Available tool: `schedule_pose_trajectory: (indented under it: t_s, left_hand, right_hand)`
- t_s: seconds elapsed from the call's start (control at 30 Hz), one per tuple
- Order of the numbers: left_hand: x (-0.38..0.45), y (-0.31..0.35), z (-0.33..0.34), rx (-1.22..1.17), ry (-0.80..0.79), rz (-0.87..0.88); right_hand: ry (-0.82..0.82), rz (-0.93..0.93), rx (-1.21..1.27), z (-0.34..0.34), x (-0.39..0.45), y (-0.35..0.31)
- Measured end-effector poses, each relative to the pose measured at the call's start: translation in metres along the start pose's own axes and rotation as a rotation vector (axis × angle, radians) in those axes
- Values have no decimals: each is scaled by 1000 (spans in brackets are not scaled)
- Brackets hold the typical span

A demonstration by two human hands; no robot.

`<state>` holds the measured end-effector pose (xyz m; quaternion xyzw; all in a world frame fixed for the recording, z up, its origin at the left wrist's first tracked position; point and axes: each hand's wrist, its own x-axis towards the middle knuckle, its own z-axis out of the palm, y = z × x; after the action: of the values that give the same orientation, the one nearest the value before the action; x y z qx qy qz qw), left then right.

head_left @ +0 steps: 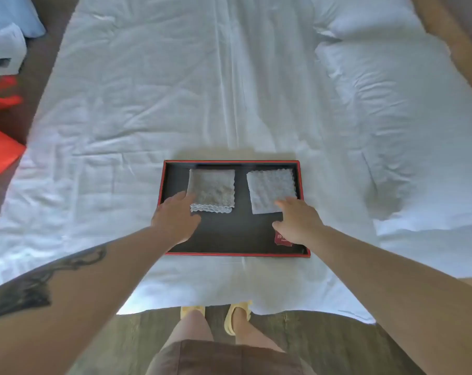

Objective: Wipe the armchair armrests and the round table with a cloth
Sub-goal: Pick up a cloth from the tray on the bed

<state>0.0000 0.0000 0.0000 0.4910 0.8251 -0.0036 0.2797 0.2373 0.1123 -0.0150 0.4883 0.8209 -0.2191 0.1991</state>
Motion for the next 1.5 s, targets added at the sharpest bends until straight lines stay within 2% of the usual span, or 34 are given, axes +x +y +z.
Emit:
schedule_pose_trajectory:
  t_s: [0.2, 0.37, 0.6, 0.7, 0.77, 0.83, 0.93, 1.1, 1.23, 1.37, 1.5]
  left_hand:
    - [28, -11, 8, 26, -39, -39]
    - [51, -10, 14, -11, -5, -7]
    - [49, -21, 37, -110, 19, 33]
    - [51, -31, 38, -107, 18, 49]
    - [52, -32, 34, -88, 11, 64]
    - [54, -31, 26, -59, 4, 77]
    - [60, -23, 8, -2, -13, 116]
    - [71, 15, -22, 141, -87, 296]
    - [80, 72, -44, 207, -55, 526]
    - [79, 169, -55, 324, -37, 810]
    - [20, 275, -38, 328, -38, 1123]
  right_hand:
    - [25, -88, -218, 0, 51, -3]
    - [-15, -10, -286, 17, 78, -6]
    - [225, -4, -301, 46, 91, -9]
    - [266, -14, -212, 45, 84, -17]
    - [227, -5, -156, 42, 78, -26]
    - [105, 29, -126, 32, 78, -37]
    - [-15, 165, 89, 12, 80, -47]
    - [131, 208, 322, -26, 42, -47]
    - [209, 305, 402, -57, -9, -29]
    - [373, 592, 510, -73, -76, 11]
    - [634, 844, 427, -49, -169, 54]
